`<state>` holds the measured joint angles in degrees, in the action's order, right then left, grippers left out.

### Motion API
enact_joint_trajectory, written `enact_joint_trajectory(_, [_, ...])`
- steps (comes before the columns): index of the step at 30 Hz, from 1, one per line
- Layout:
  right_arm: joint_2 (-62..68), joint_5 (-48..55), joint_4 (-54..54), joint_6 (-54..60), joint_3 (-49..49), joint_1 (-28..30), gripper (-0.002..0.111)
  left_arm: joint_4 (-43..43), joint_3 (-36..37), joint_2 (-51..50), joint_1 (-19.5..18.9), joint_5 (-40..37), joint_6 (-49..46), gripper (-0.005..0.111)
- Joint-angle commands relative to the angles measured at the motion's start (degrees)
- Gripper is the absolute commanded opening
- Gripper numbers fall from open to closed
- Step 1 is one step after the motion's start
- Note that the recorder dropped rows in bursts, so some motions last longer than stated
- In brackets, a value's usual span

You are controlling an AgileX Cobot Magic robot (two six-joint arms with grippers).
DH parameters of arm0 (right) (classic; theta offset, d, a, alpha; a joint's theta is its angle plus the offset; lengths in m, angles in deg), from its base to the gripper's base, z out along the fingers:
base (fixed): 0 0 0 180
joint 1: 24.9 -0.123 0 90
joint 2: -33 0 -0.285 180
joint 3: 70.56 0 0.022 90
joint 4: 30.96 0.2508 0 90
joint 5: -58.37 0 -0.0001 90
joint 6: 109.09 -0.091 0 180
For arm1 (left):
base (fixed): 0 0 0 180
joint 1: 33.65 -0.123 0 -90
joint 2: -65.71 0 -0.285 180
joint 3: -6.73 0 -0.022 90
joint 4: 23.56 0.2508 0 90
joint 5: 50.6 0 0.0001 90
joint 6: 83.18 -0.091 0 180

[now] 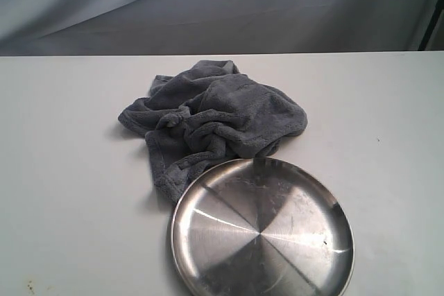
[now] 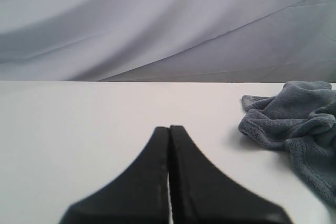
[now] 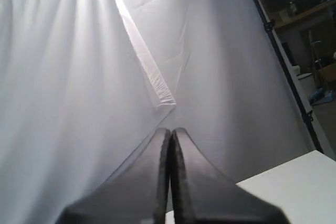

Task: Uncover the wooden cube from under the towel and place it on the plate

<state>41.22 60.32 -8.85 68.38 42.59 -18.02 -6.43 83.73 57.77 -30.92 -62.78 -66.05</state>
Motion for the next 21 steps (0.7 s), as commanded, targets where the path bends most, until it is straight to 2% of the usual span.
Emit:
enact_joint_trajectory(1, [4.99, 7.88, -1.65, 3.87, 5.06, -0.21, 0.000, 0.14, 0.21, 0.15, -0.18, 0.33, -0.01, 0.000])
enact_joint_trajectory(8, [20.08, 22.12, -1.65, 14.01, 14.30, -0.21, 0.000, 0.14, 0.21, 0.15, -0.18, 0.33, -0.01, 0.000])
enact_joint_trajectory(17, [34.23, 32.03, -1.47, 22.41, 24.26, -0.21, 0.000, 0.14, 0.21, 0.15, -0.18, 0.33, -0.01, 0.000])
enact_joint_trajectory(21, [39.33, 36.25, 2.47, 27.88, 27.51, -0.75, 0.000, 0.14, 0.21, 0.15, -0.18, 0.33, -0.10, 0.000])
